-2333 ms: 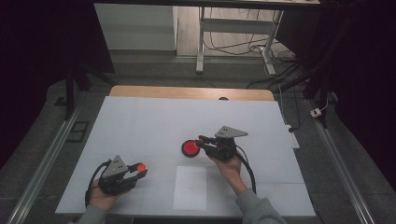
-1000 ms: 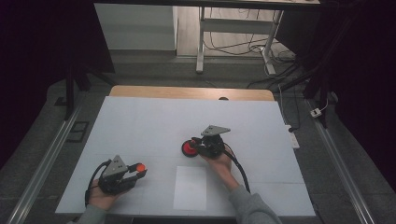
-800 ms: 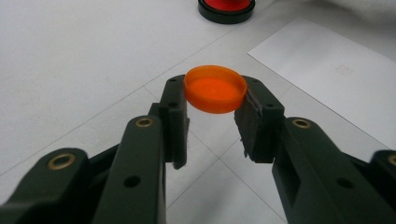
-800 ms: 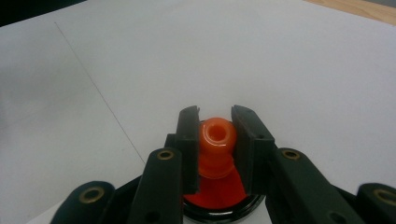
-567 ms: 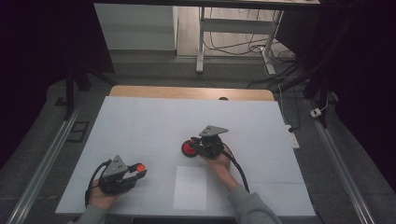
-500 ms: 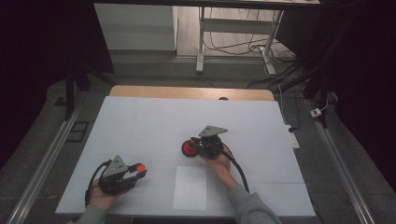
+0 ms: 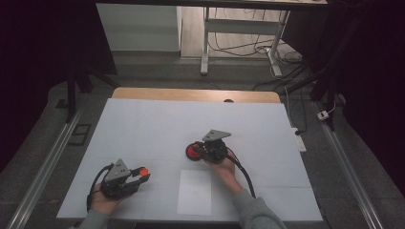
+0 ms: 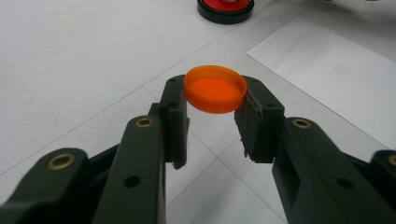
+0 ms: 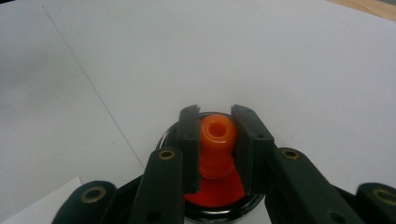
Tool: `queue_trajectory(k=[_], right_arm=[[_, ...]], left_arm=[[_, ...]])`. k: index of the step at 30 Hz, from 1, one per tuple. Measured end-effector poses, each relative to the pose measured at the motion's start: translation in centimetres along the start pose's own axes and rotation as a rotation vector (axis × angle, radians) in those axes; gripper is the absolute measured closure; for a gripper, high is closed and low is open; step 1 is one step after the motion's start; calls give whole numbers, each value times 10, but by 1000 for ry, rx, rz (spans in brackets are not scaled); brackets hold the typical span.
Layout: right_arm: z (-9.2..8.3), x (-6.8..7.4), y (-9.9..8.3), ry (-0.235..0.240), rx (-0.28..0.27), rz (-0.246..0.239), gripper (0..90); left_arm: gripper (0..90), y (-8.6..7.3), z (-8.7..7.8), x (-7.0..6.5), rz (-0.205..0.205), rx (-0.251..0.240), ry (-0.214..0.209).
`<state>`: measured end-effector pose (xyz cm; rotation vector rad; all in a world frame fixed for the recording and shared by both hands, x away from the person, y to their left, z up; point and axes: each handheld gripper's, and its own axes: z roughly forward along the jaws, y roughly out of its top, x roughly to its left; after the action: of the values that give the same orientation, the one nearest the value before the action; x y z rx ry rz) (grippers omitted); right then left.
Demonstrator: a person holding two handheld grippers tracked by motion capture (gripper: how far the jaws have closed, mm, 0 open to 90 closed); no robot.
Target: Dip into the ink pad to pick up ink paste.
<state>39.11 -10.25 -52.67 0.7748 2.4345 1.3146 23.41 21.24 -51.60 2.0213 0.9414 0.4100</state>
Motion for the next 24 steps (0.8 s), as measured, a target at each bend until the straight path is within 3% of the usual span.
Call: queue_trajectory(k=[24], right_arm=[[0, 2, -4, -14, -25, -1, 728]], left_arm=[[646, 0, -1, -1, 4, -3, 3]])
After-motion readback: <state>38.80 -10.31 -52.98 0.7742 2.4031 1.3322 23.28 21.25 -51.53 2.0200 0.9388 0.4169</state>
